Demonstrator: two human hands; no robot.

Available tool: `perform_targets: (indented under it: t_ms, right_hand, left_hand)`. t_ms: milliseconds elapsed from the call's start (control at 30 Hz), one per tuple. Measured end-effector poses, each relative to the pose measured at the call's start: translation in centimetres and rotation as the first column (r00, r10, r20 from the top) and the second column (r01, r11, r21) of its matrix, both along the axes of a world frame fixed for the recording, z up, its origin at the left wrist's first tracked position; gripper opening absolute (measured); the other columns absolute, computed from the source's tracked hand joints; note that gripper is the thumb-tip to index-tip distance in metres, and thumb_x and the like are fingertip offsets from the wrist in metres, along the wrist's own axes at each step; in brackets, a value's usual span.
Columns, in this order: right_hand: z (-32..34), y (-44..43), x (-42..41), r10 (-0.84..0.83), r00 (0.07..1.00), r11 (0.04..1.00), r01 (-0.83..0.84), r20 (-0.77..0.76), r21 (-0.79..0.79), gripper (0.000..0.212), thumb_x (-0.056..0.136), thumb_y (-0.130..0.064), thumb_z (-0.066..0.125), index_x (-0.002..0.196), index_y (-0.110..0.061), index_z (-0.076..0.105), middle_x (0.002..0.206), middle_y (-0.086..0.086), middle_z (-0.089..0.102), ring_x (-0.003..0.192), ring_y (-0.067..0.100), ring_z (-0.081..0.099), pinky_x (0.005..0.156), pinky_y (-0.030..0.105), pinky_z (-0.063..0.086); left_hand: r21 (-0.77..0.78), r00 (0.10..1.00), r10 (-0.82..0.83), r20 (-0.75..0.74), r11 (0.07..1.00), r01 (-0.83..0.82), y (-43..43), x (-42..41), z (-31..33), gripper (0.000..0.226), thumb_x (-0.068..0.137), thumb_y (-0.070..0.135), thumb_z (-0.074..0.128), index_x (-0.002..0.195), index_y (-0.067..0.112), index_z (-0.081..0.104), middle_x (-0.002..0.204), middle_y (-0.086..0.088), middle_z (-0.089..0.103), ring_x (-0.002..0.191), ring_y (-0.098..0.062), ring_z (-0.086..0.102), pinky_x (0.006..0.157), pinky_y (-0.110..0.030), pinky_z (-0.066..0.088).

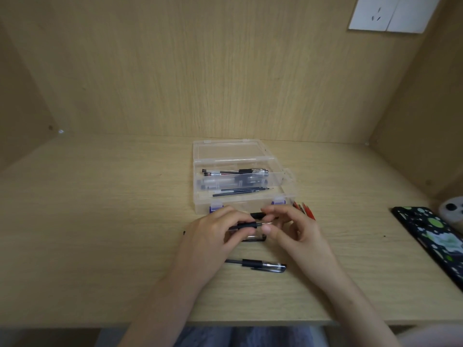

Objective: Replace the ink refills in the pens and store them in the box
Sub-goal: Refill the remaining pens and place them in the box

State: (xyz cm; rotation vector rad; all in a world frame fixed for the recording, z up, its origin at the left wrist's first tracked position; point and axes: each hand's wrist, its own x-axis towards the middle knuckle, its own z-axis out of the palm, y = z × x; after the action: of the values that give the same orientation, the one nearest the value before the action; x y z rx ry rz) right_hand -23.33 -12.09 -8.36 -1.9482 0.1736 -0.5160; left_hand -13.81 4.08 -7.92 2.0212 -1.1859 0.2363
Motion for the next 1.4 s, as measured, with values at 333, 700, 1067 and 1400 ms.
perform_targets:
  t_ms: [333,700,1067,1400]
  right_hand:
    - [0.2,0.1,-0.1,-0.008,1.000,1.000,0.008,-0.011,0.021,0.017,0.081,-0.027,0.068,0.098,-0.031,0.068,0.089,-0.006,0.068,0.076,0.004,0.057,0.069,0.011,0.040]
    - [-0.3,-0.2,-0.3,-0.088,0.996,0.973,0.088,0.012,-0.213,0.006,0.080,-0.030,0.071,0.077,-0.028,0.067,0.075,-0.019,0.063,0.075,0.001,0.055,0.068,0.011,0.036]
    - [-0.5,-0.2,-0.3,-0.047,0.999,0.926,0.052,0.023,-0.375,0.026,0.070,-0.055,0.064,0.083,-0.033,0.070,0.086,-0.017,0.063,0.096,0.006,0.045,0.085,0.012,0.031]
    - [1.1,0.2,-0.5,-0.026,0.997,0.997,0.020,0.078,0.073,0.012,0.070,-0.029,0.071,0.081,-0.025,0.075,0.079,-0.003,0.069,0.071,-0.001,0.051,0.068,0.010,0.037]
  left_hand:
    - [-0.002,1.000,-0.010,-0.018,1.000,0.010,0.0,0.1,-0.1,0.032,0.084,0.052,0.047,0.097,0.030,0.066,0.092,0.020,0.063,0.079,0.003,0.058,0.067,-0.018,0.048]
    - [-0.115,0.997,0.057,-0.058,0.991,-0.063,0.1,0.2,-0.2,0.029,0.084,0.048,0.052,0.096,0.027,0.068,0.091,0.019,0.063,0.082,0.001,0.060,0.068,-0.024,0.052]
    - [-0.058,0.998,0.050,-0.045,0.997,-0.053,0.0,0.2,-0.1,0.020,0.085,0.040,0.058,0.098,0.027,0.067,0.092,0.020,0.062,0.083,0.001,0.059,0.069,-0.023,0.051]
    - [-0.094,0.995,-0.056,-0.088,0.994,0.047,-0.1,0.0,0.0,0.027,0.084,0.049,0.051,0.097,0.031,0.066,0.092,0.019,0.062,0.087,0.000,0.060,0.073,-0.025,0.050]
